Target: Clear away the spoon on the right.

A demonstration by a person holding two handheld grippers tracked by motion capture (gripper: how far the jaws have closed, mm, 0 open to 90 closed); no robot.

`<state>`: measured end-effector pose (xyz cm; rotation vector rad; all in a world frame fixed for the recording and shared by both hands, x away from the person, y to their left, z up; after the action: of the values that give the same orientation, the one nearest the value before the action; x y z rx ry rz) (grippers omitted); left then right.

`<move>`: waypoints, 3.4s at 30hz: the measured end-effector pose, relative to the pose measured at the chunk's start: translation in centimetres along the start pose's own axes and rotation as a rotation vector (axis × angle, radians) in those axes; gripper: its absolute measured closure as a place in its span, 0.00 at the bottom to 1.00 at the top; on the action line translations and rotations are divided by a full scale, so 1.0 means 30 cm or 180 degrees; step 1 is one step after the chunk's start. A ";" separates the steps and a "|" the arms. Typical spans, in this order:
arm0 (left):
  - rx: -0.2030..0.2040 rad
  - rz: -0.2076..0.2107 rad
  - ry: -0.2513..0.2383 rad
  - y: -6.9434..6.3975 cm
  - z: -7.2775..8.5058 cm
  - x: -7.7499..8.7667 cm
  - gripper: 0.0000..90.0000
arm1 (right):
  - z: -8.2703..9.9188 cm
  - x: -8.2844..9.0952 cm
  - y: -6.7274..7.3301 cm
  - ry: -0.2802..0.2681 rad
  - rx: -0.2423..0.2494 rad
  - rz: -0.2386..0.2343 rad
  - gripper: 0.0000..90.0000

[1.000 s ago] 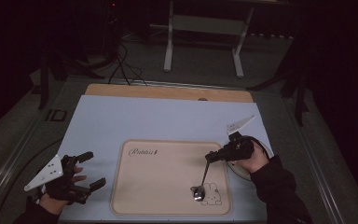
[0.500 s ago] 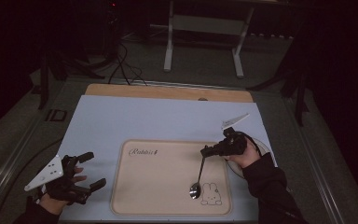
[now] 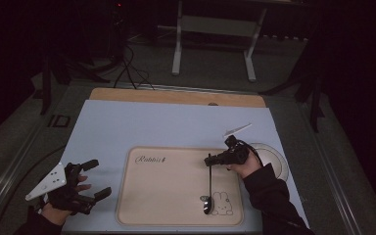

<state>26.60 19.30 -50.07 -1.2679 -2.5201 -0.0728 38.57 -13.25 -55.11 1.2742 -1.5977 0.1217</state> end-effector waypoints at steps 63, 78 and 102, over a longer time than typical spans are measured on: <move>-0.0027 0.0036 -0.0007 -0.008 -0.006 -0.007 0.00 | 0.297 0.071 -0.016 0.0029 -0.0794 0.1161 1.00; -0.0025 0.0058 0.0002 -0.006 -0.007 -0.020 0.00 | 0.398 0.035 -0.008 0.0083 -0.0949 0.1029 1.00; -0.0036 0.0059 -0.0003 -0.006 -0.009 -0.017 0.00 | 0.379 -0.044 0.087 0.0124 -0.0835 0.0748 1.00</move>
<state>26.79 18.75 -49.94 -1.2957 -2.5120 -0.0824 29.16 -18.33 -59.98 0.8768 -1.6650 0.0795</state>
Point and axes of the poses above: each handheld gripper's, and its own axes: x roughly backward along the jaws, z roughly out of its underside, y roughly to its left, the point moved 10 cm from there along -x, roughly forward along the jaws, and after that the axes turned 10 degrees about y, right-handed, at the moved point
